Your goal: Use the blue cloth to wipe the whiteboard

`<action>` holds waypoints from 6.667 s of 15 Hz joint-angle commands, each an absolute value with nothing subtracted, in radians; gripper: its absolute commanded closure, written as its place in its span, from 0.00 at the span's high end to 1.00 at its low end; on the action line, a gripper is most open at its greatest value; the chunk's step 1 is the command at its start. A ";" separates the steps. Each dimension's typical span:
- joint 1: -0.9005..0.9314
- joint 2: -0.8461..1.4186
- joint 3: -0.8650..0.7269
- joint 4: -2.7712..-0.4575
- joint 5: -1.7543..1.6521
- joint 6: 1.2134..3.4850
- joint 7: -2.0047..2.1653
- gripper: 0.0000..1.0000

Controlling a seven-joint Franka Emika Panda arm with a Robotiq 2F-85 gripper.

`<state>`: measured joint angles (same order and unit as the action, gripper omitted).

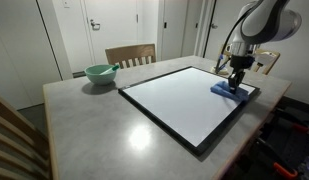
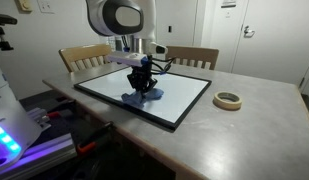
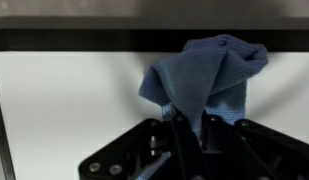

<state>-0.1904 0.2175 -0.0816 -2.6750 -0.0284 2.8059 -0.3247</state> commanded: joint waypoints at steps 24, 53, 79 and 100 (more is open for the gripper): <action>-0.138 0.537 -0.073 -2.177 -0.133 2.467 -0.311 0.03; -0.113 0.705 -0.045 -1.832 -0.168 2.430 -0.325 0.03; -0.136 0.777 -0.020 -1.692 -0.171 2.525 -0.407 0.03; -0.160 0.865 -0.094 -1.553 -0.265 2.507 -0.442 0.03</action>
